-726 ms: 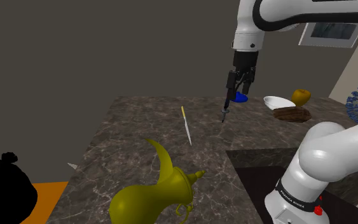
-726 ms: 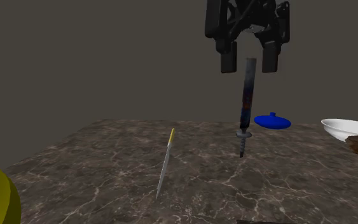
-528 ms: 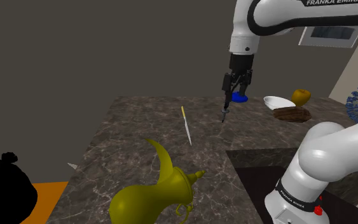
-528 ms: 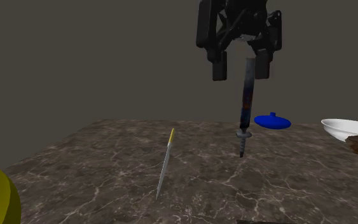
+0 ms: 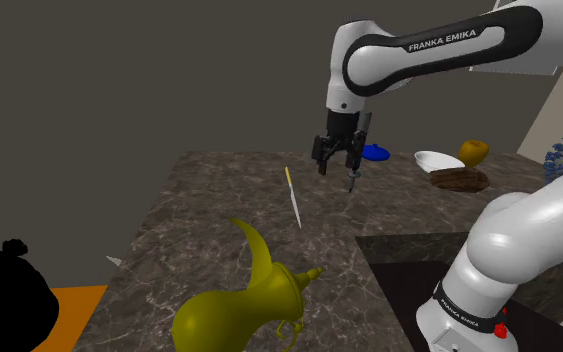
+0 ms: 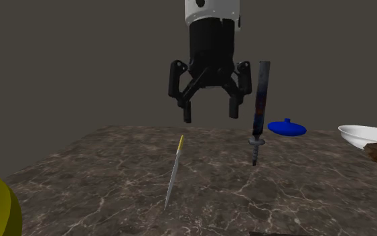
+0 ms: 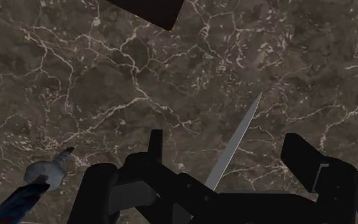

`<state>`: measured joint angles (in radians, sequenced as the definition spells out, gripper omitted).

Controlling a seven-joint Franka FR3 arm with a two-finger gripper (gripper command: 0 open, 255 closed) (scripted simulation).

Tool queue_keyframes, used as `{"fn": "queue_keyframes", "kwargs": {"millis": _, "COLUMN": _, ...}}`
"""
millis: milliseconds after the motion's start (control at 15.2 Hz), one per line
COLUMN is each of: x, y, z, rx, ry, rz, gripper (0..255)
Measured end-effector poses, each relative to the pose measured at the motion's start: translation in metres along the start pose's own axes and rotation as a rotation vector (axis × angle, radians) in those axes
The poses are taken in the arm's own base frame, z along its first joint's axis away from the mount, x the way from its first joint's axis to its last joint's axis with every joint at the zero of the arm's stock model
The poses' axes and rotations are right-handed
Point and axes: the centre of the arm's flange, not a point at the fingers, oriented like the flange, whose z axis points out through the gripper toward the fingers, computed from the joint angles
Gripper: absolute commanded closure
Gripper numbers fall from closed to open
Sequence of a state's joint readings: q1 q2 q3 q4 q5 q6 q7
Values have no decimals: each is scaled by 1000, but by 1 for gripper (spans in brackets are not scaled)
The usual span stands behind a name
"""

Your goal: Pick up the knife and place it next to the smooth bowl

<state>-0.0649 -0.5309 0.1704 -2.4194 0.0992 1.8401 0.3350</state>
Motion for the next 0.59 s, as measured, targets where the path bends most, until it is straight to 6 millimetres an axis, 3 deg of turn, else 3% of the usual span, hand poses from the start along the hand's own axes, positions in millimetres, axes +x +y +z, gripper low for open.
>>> {"fn": "queue_keyframes", "kwargs": {"millis": 594, "x": 85, "y": -23, "z": 71, "rx": 7, "ry": 42, "rz": 227, "gripper": 0}}
